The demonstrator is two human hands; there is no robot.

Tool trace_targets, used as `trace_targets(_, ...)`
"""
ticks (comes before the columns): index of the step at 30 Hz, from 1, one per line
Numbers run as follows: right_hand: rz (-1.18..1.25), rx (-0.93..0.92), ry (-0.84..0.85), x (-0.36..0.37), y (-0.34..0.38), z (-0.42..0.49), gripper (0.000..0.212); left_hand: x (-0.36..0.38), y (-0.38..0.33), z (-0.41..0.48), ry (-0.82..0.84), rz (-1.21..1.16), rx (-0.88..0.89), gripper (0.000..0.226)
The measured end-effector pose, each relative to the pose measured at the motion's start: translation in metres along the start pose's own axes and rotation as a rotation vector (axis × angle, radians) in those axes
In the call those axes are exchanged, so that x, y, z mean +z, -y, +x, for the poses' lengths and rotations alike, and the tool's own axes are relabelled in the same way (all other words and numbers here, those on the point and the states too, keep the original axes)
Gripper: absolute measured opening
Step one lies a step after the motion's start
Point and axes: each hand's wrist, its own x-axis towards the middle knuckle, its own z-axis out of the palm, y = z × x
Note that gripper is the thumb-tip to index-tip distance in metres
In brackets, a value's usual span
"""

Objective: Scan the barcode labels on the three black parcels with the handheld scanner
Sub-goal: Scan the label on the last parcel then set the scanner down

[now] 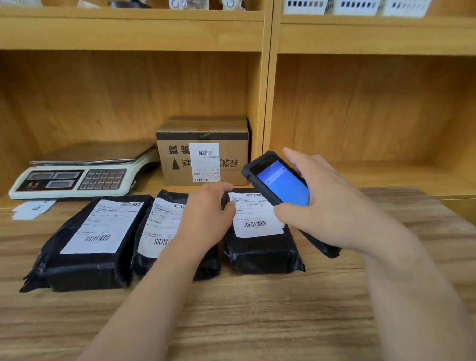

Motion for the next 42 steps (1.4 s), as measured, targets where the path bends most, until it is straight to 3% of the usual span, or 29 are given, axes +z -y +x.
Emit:
trace_targets(13, -0.06, 0.118, -0.03, -0.001, -0.016, -0.052, 0.097, -0.026, -0.03, -0.027, -0.007, -0.056, 0.1, 0.038)
trace_targets(20, -0.017, 0.169, -0.004, 0.013, -0.025, -0.095, 0.095, -0.021, -0.012, -0.056, -0.002, -0.013, 0.111, 0.041)
trace_targets(26, -0.079, 0.282, -0.005, 0.029, -0.038, -0.12, 0.1, -0.02, 0.009, -0.084, -0.017, -0.041, 0.058, 0.059)
trace_targets(42, -0.335, 0.505, 0.024, 0.054, -0.063, -0.141, 0.102, -0.022, 0.015, -0.134, 0.048, -0.144, -0.064, 0.072)
